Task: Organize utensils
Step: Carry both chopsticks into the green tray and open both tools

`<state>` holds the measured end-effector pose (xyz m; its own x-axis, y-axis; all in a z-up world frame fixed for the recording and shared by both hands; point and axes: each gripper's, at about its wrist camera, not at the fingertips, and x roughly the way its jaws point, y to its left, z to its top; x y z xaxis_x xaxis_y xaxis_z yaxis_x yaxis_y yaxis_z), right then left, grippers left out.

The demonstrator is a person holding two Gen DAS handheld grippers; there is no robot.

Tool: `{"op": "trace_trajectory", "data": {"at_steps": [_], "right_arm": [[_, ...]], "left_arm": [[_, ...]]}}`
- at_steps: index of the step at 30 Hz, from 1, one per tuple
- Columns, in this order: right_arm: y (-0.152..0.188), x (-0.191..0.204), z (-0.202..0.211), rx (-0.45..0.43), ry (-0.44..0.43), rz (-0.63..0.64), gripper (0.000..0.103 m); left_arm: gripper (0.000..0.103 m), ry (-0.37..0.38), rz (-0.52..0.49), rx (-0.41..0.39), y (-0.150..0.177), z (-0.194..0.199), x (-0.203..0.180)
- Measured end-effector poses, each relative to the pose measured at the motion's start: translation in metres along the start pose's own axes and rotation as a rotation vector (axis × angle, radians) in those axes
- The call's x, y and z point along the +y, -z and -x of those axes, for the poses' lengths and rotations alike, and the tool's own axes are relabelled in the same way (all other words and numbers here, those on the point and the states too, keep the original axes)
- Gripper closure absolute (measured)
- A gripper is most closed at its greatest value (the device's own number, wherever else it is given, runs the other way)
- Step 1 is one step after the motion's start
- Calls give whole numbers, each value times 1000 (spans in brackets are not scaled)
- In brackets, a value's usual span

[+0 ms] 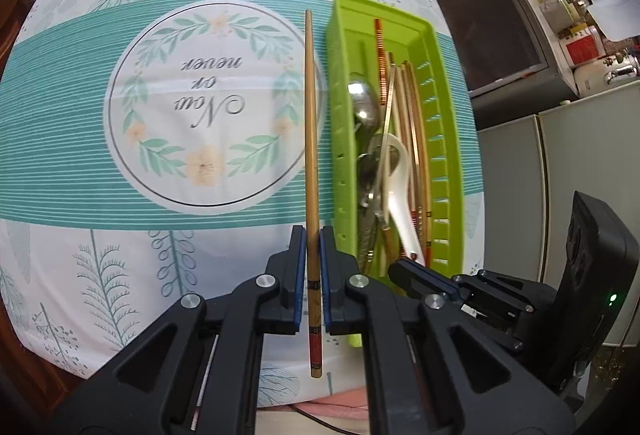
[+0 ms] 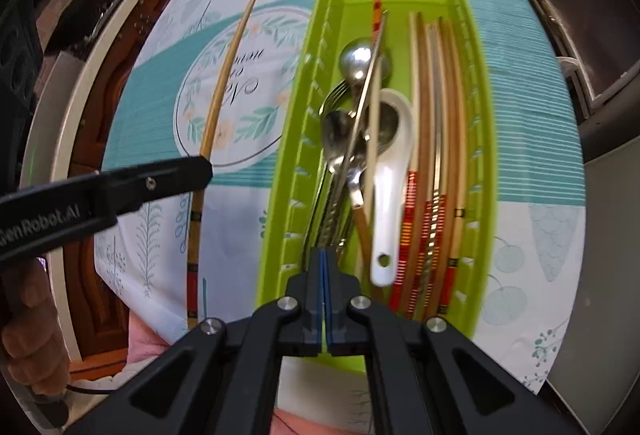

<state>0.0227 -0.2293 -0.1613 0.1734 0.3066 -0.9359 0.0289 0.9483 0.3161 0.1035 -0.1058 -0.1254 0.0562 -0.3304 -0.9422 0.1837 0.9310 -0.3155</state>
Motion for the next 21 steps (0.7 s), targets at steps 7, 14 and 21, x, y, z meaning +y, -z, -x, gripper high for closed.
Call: {"op": "trace_trajectory", "data": {"at_steps": [7, 14, 21], "right_arm": [[-3, -18, 13, -46, 4, -52, 103], [-8, -34, 21, -76, 22, -109, 103], [-8, -40, 20, -74, 29, -131, 103]], "left_arm": [[98, 28, -59, -10, -5, -1, -45], [98, 23, -92, -4, -12, -17, -68], [64, -35, -114, -14, -5, -19, -57]]}}
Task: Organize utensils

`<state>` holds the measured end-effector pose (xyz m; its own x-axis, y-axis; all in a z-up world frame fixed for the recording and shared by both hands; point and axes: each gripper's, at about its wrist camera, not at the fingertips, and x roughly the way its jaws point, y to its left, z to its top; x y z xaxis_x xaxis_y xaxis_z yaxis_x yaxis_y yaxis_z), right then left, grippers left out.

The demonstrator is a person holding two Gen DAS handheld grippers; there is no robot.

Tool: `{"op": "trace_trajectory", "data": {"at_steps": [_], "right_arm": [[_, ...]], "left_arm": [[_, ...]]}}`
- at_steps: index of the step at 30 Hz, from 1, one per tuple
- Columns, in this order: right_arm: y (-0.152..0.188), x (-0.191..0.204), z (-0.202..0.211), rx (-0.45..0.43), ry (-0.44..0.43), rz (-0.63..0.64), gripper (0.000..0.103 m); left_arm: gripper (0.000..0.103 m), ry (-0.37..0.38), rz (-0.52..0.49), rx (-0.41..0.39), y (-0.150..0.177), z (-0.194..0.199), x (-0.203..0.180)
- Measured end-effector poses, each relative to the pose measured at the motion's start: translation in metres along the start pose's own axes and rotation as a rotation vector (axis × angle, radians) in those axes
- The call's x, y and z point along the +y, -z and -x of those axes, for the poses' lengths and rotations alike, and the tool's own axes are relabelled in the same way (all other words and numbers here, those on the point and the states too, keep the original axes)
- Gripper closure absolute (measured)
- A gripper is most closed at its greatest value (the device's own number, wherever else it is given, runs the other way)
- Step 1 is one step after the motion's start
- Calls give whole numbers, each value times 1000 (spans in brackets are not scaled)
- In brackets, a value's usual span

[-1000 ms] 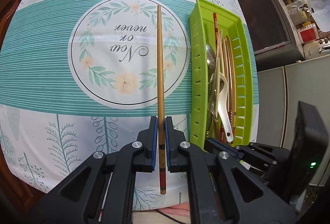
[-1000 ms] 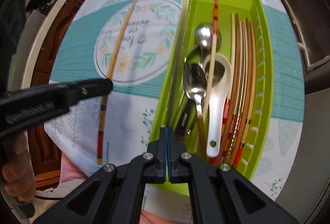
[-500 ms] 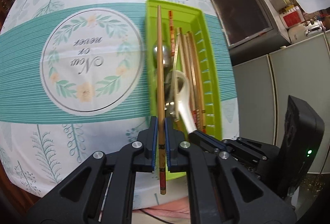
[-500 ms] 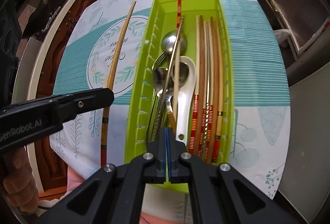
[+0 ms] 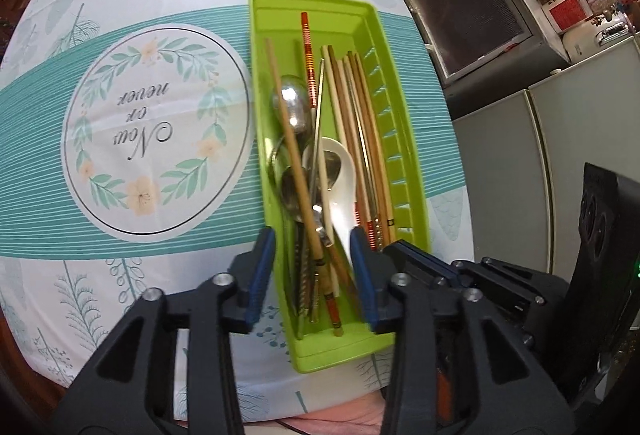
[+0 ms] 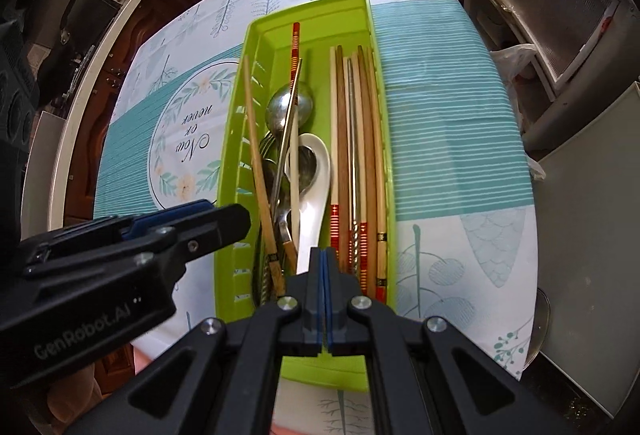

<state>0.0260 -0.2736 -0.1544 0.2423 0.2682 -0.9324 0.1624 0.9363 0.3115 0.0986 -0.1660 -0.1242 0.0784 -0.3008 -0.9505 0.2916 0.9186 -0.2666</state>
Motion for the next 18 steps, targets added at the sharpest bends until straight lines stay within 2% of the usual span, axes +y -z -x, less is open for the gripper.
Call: {"op": "trace_trajectory", "data": {"at_steps": [5, 13, 18], "right_arm": [[4, 5, -3, 4, -2, 10, 103], [20, 20, -1, -1, -10, 7, 103], [32, 36, 18, -60, -31, 9, 101]], "left_arm": [[62, -54, -23, -35, 8, 11, 12], [61, -210, -92, -144, 42, 40, 35], [42, -279, -93, -243, 64, 73, 47]]}}
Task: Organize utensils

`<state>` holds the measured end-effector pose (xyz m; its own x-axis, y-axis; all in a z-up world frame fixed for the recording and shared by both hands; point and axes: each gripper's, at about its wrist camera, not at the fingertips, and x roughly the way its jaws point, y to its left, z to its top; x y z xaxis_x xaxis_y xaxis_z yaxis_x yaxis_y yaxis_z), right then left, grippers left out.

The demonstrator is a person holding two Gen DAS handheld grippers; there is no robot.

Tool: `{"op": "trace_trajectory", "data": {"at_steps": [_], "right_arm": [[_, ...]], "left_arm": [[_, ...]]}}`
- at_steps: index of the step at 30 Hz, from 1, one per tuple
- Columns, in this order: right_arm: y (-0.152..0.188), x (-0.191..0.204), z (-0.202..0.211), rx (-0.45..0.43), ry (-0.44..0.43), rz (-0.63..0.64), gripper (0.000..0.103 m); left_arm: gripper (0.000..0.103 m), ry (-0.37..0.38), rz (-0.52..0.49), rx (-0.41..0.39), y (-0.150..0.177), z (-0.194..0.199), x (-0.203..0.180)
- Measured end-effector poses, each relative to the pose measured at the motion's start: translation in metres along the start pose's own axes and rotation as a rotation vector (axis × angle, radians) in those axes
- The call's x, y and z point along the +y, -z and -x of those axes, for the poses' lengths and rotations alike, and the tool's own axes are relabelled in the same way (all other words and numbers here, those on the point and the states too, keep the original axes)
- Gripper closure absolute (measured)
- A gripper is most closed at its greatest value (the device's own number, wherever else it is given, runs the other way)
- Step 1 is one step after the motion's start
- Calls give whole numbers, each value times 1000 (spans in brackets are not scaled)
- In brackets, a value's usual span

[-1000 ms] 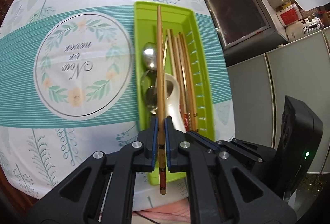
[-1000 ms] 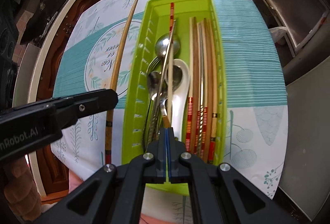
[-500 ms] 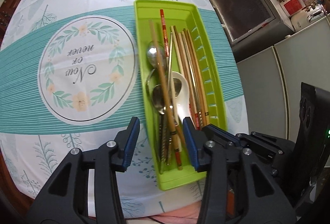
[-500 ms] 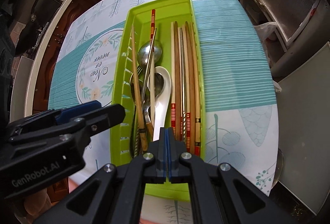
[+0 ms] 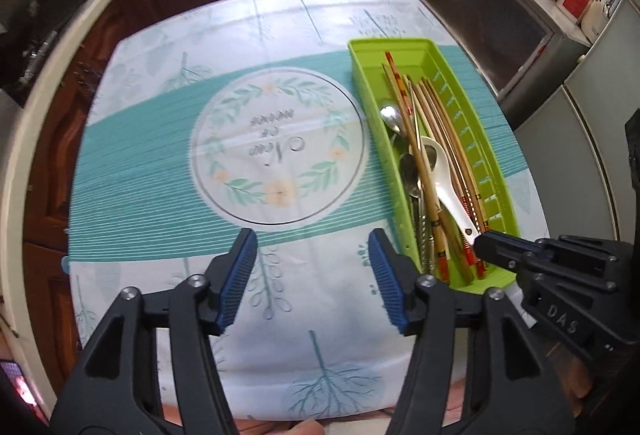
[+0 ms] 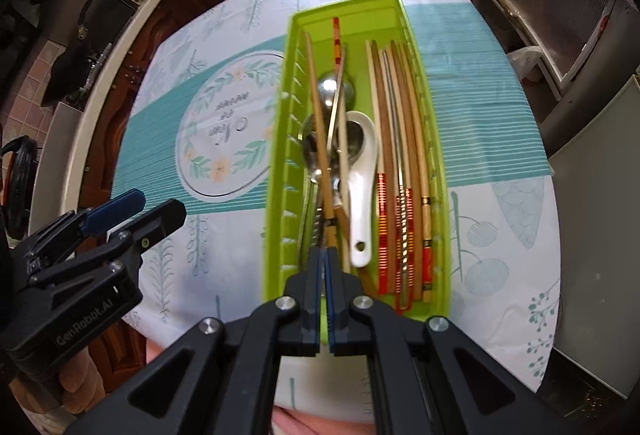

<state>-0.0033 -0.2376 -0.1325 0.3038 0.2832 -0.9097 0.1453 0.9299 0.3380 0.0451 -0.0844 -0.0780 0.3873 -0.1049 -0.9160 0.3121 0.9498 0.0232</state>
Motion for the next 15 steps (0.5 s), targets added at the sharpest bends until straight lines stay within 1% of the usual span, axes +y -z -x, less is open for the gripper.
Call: {"op": "trace_trajectory", "data": {"at_steps": [1, 3, 5, 9, 11, 13, 14, 15], "right_arm": [[2, 5, 6, -19, 1, 6, 100], [6, 13, 17, -53, 3, 20, 97], [10, 22, 27, -85, -1, 37, 96], [15, 41, 47, -153, -23, 64, 95], [18, 49, 57, -194, -34, 67, 95], [22, 59, 66, -246, -19, 98, 94], [24, 64, 71, -267, -12, 110, 92], [26, 68, 74, -284, -13, 121, 86]], "left_arm": [[39, -28, 5, -33, 4, 11, 4], [29, -65, 15, -88, 10, 28, 9], [24, -83, 31, -138, 16, 45, 15], [20, -109, 69, -226, 24, 77, 22], [20, -111, 104, -266, 31, 91, 27], [19, -128, 125, -301, 38, 103, 30], [19, -141, 131, -318, 42, 109, 31], [19, -148, 137, -335, 45, 113, 33]]}}
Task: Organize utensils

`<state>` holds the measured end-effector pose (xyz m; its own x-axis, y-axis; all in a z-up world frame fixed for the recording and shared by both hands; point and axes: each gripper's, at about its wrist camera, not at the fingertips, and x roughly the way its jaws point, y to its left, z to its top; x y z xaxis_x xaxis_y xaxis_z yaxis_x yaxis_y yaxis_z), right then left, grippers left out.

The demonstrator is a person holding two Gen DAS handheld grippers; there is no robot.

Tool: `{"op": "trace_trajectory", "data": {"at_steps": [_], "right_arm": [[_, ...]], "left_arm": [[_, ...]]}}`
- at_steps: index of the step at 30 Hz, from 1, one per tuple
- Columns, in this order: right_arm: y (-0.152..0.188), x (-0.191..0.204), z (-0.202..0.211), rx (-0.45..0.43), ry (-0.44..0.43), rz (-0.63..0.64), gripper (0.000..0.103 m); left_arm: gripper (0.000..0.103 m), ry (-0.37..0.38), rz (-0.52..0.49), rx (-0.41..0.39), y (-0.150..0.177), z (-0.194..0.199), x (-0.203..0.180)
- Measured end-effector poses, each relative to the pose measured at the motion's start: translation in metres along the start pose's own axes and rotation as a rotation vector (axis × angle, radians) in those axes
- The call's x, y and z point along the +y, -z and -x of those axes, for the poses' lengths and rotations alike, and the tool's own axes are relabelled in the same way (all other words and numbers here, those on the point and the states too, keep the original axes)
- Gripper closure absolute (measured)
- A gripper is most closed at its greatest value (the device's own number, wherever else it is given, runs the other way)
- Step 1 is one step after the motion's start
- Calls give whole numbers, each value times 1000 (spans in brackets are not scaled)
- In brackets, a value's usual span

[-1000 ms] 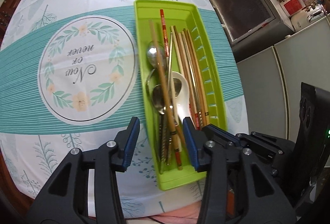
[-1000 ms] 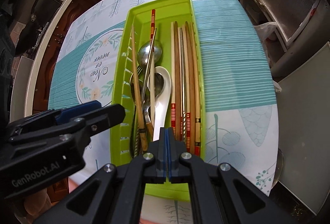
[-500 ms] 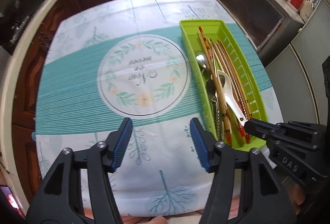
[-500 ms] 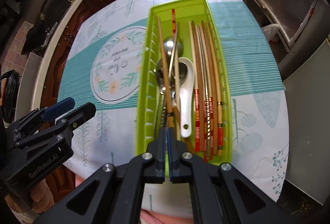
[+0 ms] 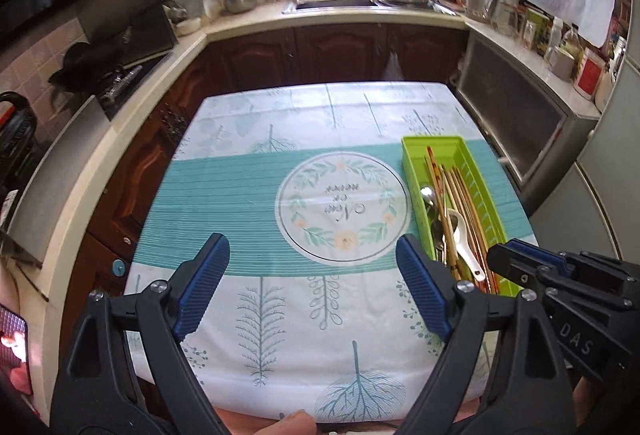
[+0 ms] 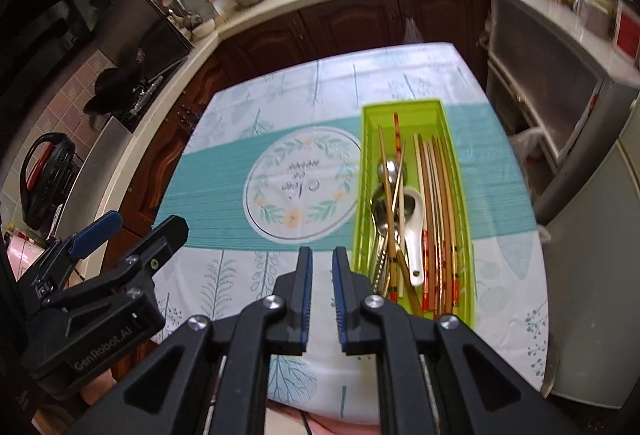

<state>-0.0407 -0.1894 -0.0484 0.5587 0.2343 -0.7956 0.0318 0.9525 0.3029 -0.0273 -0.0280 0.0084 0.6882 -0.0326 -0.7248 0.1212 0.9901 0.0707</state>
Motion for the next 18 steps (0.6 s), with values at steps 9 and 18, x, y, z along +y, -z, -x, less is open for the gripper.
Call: {"op": "trace_trajectory", "data": {"at_steps": [9, 18], "right_arm": [[8, 27, 19, -115, -8, 53, 76], [15, 44, 16, -101, -21, 86, 76]], "left_arm": [[18, -24, 72, -135, 13, 43, 29], [17, -23, 79, -119, 18, 40, 37]]}}
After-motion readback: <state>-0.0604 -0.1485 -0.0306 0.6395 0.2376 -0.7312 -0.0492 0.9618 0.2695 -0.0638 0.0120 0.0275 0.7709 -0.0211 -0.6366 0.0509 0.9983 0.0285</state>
